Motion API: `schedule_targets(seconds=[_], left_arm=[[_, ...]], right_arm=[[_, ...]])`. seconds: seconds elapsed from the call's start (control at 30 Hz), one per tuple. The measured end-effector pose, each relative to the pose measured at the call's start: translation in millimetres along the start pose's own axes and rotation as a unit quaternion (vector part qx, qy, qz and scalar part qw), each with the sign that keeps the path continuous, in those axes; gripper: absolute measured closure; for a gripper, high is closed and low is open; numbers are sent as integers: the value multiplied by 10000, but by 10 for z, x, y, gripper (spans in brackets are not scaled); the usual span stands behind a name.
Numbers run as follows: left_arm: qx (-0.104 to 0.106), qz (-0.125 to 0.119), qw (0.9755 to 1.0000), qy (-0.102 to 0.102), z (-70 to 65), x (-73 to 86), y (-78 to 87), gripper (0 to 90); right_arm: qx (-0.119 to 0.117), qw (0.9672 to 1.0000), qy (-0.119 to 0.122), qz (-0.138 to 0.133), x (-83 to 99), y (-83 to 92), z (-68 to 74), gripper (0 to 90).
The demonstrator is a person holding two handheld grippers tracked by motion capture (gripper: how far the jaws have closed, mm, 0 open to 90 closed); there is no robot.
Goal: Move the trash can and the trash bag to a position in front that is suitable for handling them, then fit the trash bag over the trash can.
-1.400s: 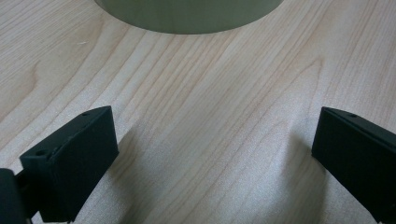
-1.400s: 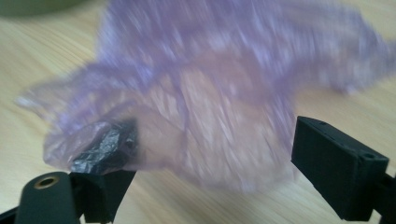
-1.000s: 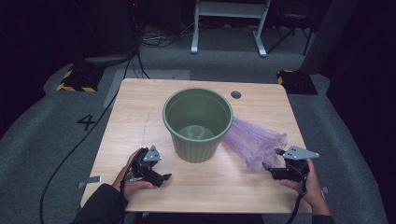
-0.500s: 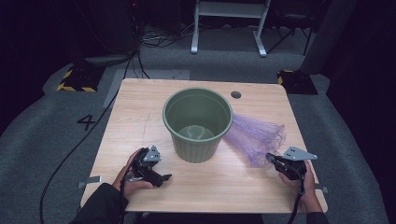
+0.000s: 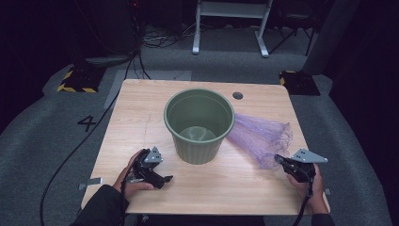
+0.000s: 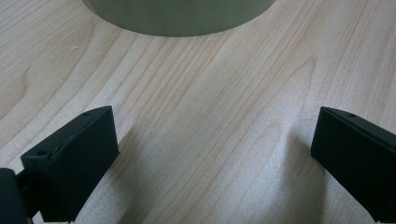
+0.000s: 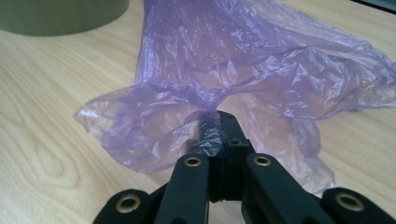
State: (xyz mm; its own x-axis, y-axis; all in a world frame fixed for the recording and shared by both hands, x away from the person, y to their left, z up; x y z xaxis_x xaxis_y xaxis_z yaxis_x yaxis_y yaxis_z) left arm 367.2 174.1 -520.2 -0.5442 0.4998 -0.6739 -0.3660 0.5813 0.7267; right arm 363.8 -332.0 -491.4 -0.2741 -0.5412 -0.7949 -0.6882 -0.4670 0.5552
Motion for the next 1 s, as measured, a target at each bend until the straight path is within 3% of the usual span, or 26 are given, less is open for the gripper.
schedule_targets(seconds=[0.3, 0.57, 0.77, 0.9, 1.0], left_arm=[[-24, 6, 10000, 6, 0, 4, 7, 7], [-29, -61, 10000, -3, -2, 20, 27, 42], [-53, -67, 10000, 20, -22, 31, 34, 46], [-52, -79, 10000, 3, -46, 29, 34, 53], [48, -114, 9999, -105, -92, 15, 35, 117]], right_arm=[[-139, 9998, 61, 147, 49, -17, 80, 899], [-122, 9999, 97, 40, 13, 12, 88, 899], [-73, 9991, 123, -395, -115, 120, 91, 900], [-5, 9971, 192, -734, -306, 232, 91, 900], [50, 9951, 294, -943, -472, 305, 111, 900]])
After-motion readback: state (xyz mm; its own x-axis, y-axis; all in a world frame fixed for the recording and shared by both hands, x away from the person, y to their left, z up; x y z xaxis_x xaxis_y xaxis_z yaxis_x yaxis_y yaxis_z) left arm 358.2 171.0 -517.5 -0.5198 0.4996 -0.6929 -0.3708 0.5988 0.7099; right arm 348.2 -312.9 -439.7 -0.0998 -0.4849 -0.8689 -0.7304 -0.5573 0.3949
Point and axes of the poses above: each handheld gripper's, and its own axes: y roughly backward along the jaws, x roughly out of its underside, z roughly to its left, the point moved 2 cm from there along -y, roughly forward along the jaws, and after that the axes turned 10 degrees about y, right-handed, at the moved point
